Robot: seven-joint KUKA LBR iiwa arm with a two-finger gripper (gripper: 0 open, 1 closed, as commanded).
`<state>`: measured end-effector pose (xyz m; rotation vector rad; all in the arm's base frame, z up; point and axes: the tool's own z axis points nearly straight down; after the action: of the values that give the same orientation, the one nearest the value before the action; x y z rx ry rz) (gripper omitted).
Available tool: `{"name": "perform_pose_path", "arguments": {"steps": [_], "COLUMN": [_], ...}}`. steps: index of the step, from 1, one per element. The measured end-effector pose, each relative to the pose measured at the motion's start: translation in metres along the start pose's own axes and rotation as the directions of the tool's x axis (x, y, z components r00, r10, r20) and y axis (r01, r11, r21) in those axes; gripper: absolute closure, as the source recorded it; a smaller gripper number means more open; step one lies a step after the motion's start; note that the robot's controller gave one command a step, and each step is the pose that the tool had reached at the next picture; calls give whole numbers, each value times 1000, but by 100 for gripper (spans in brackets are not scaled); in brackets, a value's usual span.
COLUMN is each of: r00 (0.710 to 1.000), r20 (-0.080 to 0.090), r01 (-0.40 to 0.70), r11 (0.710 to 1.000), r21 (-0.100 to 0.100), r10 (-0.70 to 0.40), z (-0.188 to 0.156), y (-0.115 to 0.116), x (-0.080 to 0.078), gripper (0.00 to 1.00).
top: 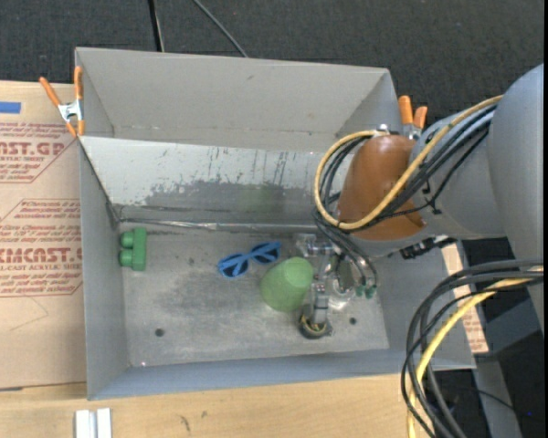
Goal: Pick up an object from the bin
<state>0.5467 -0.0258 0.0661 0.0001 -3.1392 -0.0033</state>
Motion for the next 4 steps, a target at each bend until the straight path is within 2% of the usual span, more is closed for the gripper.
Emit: {"name": "perform_pose_path", "arguments": {"steps": [1,2,3,4], "r00": [1000,1000,974,974], "r20": [4,4,6,6], "r01": [-2,-2,227,225], "r11": [1000,1000,974,974], "r21": [2,3,1,3], "r10": [2,2,-227,-225], "z": [-4,-4,-4,-4], "y": [-2,-2,70,68], "x": [-1,-1,-29,-29], "gripper": [100,0,0,100]}}
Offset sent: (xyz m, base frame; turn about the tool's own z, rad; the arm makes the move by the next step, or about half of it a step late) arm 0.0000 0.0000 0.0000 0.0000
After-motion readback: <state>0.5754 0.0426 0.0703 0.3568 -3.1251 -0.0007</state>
